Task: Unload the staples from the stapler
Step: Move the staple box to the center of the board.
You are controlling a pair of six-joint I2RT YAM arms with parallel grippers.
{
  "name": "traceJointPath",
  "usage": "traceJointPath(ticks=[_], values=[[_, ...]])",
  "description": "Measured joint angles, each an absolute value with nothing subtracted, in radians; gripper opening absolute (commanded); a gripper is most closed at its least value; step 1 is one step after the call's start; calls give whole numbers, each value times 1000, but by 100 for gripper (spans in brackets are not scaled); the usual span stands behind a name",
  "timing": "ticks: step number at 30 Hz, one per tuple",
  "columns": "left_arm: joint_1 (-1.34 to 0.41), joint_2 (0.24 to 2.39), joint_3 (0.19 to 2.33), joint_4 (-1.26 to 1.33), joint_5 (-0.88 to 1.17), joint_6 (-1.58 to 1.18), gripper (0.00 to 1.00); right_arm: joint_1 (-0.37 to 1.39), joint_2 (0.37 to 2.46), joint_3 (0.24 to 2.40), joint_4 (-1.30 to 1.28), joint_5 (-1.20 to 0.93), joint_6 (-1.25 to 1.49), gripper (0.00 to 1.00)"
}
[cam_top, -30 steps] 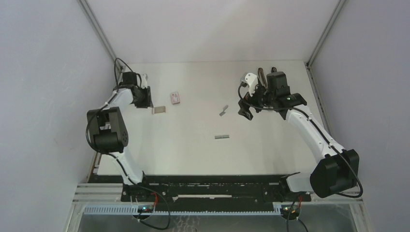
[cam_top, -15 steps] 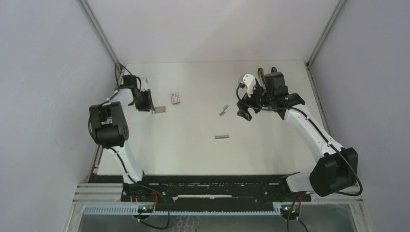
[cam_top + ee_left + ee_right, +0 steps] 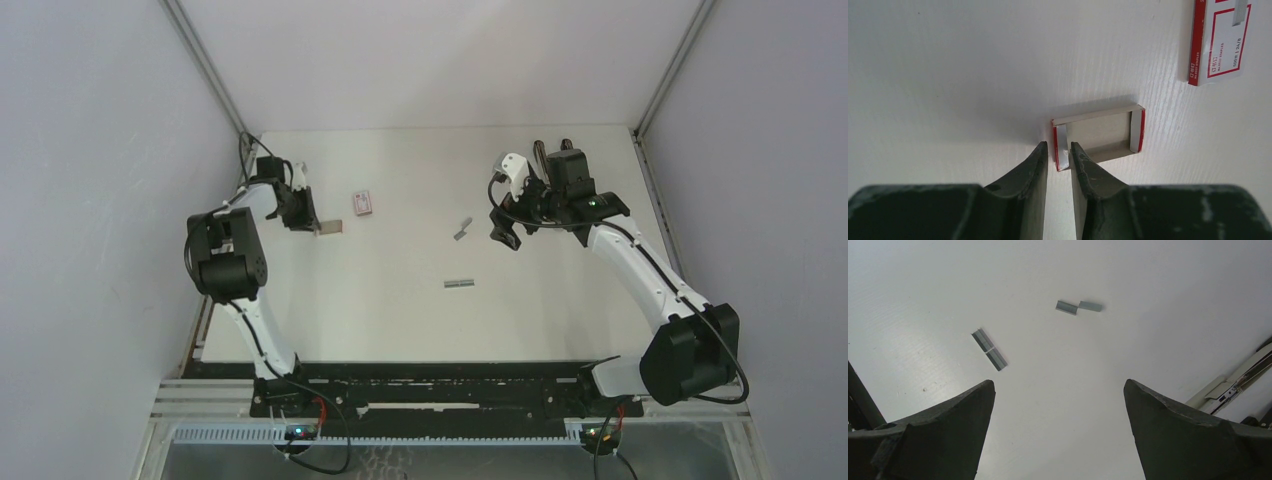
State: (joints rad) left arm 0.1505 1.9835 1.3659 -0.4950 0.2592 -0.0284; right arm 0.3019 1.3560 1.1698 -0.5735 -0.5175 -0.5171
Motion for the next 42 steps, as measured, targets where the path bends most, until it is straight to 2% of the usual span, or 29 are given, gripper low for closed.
traceJointPath(ticks=[12,26,35,42], values=[[159,1996,1366,-479,295,-46,17,302,1362,1170,-574,-517,-518,100],[160,1993,1357,-456,331,-72,18,302,1365,1170,-574,-517,-518,100],[144,1871,1166,-405,343,-113,19,309,1411,1170,-574,-511,-521,100],[53,1705,987,-366,342,-152,20,323,1443,1170,-574,-499,-525,100]])
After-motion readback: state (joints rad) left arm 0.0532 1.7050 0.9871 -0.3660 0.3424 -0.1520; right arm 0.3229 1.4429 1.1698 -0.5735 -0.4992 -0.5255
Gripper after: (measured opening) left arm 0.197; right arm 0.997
